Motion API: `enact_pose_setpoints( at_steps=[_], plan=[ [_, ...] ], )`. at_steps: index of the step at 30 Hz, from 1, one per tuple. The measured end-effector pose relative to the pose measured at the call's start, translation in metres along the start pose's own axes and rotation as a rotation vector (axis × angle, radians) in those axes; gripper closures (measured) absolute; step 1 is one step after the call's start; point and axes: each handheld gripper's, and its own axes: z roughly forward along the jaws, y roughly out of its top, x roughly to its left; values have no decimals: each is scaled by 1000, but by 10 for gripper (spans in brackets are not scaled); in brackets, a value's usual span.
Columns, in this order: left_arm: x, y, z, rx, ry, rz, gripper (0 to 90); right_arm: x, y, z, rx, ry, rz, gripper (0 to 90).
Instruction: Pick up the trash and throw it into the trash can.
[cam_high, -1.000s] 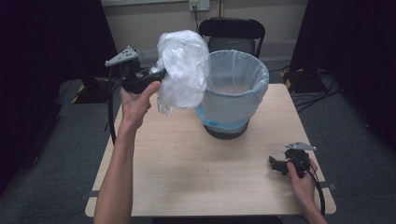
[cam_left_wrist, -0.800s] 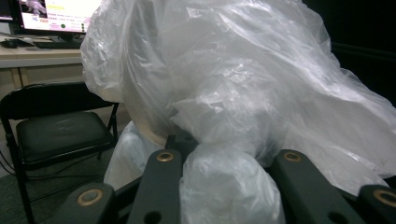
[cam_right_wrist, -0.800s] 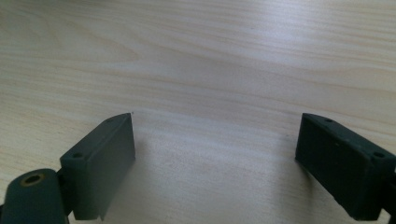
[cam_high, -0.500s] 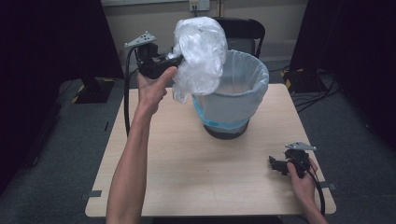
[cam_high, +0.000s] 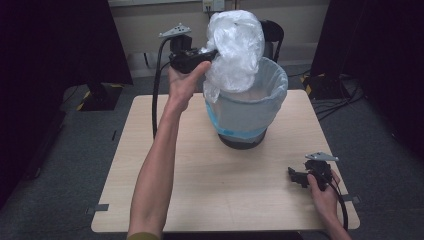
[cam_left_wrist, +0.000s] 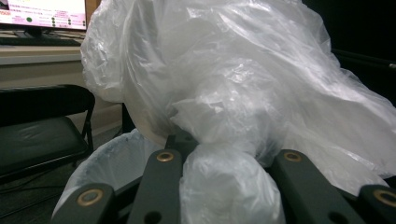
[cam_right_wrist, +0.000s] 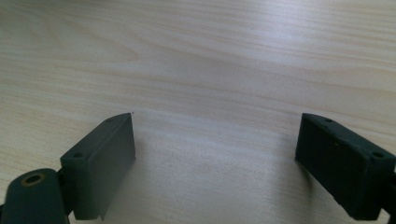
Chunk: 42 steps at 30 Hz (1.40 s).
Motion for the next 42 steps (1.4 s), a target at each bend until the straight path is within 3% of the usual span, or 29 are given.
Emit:
enact_pose_setpoints(
  at_steps=[5, 17, 18, 20, 21, 22, 24, 28, 30, 42],
  plan=[
    [1, 6, 14, -8, -12, -10, 727, 0, 0, 0, -1, 0, 1, 111],
    [9, 10, 56, 31, -8, -36, 709, 0, 0, 0, -1, 0, 0, 111],
    [10, 9, 59, 38, -1, -34, 684, 0, 0, 0, -2, 0, 1, 112],
    [10, 8, 60, 36, 9, -35, 552, 0, 0, 0, -2, 0, 0, 113],
    [10, 7, 61, 33, 15, -46, 552, 0, 0, 0, -2, 0, 0, 114],
    [11, 6, 63, 36, 15, -49, 410, 0, 0, 0, -2, 2, -2, 114],
    [11, 4, 65, 53, 21, -48, 311, 0, 0, 0, -2, 3, -1, 115],
    [12, 2, 65, 69, 31, -55, 173, 0, 0, 0, -2, 3, -1, 114],
    [14, 0, 65, 77, 48, -59, 151, 0, 0, 0, -3, 3, -3, 114],
    [13, -2, 60, 93, 36, -43, 170, 0, 0, 0, -1, 3, -1, 114]
  ],
)
